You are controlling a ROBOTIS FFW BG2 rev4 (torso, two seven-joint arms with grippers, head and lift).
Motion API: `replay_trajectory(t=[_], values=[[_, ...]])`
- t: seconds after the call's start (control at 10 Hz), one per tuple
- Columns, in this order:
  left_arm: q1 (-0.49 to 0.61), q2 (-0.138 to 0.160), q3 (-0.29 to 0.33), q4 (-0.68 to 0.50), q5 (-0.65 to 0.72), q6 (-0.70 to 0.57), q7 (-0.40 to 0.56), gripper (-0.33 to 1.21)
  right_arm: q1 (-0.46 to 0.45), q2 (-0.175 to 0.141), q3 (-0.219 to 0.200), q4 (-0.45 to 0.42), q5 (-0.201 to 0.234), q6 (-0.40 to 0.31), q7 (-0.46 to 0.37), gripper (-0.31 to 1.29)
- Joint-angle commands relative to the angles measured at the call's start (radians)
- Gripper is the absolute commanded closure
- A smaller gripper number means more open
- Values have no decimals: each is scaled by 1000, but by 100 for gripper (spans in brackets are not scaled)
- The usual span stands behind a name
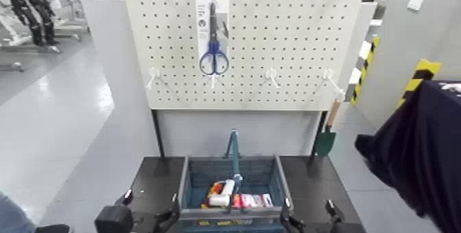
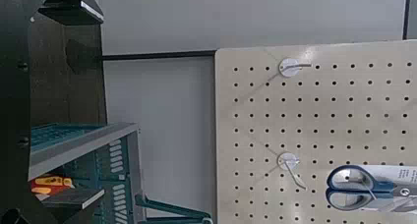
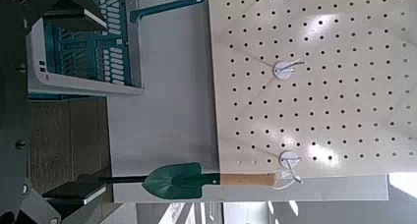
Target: Put the yellow paint brush into the crate.
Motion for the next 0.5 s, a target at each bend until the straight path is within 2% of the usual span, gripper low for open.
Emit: replay_trajectory(t=[0.1,0.2,0.5], values=[[32,-21,-1,32,-6,-82,31,7,-1,-2,1,-4,1,8,0,15],[40,-28,-1,33,-14,-86,31,7,-1,-2,0,-5,4,11,0,15],[38,-27,-7,35,-15,-111,39,7,-2,1,-7,-10,10,27,15,15]])
